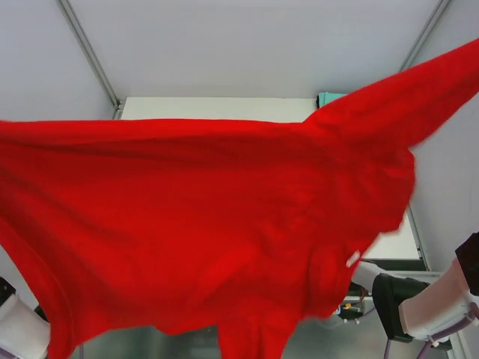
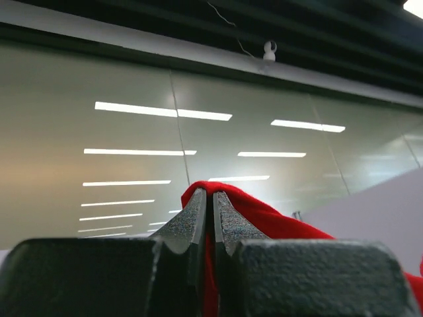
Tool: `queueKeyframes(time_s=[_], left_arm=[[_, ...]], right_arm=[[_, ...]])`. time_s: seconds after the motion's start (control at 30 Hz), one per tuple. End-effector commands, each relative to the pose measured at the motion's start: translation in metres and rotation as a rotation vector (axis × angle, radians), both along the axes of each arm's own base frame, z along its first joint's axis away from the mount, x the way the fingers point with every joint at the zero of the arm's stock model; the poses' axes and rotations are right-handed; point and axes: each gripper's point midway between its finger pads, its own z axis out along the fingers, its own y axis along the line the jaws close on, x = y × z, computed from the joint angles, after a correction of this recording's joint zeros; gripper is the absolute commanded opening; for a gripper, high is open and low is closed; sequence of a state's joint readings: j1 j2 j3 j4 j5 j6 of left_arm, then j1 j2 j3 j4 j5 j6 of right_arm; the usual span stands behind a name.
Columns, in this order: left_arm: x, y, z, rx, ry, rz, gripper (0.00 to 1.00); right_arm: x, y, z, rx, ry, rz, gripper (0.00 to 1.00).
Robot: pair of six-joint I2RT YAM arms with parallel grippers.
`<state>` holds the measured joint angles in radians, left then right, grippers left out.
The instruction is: Fold and stack the t-shirts
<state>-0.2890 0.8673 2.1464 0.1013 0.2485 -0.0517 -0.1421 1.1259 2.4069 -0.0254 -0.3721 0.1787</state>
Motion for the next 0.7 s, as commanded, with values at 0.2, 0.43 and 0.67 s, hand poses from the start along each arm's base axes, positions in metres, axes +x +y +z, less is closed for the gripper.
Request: queueKeyframes(time_s=[0.2,0.43,0.67], left_arm=[[0.016,-0.010,-0.058,0.022,0.026,-0.080,0.00],[0.007,0.017,-0.021,-0.083,0.024,0.030,0.00],[0.030,-0.050,-0.051,0.181,0.126,-0.194,0.00]], right_arm=[[-0.032,0.015,-0.053,-0.067,-0.012,0.014,0.01],[-0.052,-0.007,-0.008,0.017,-0.078,-0.099,0.01],[-0.039,0.028,-0.036,-0.084,-0.027,0.087,0.00]])
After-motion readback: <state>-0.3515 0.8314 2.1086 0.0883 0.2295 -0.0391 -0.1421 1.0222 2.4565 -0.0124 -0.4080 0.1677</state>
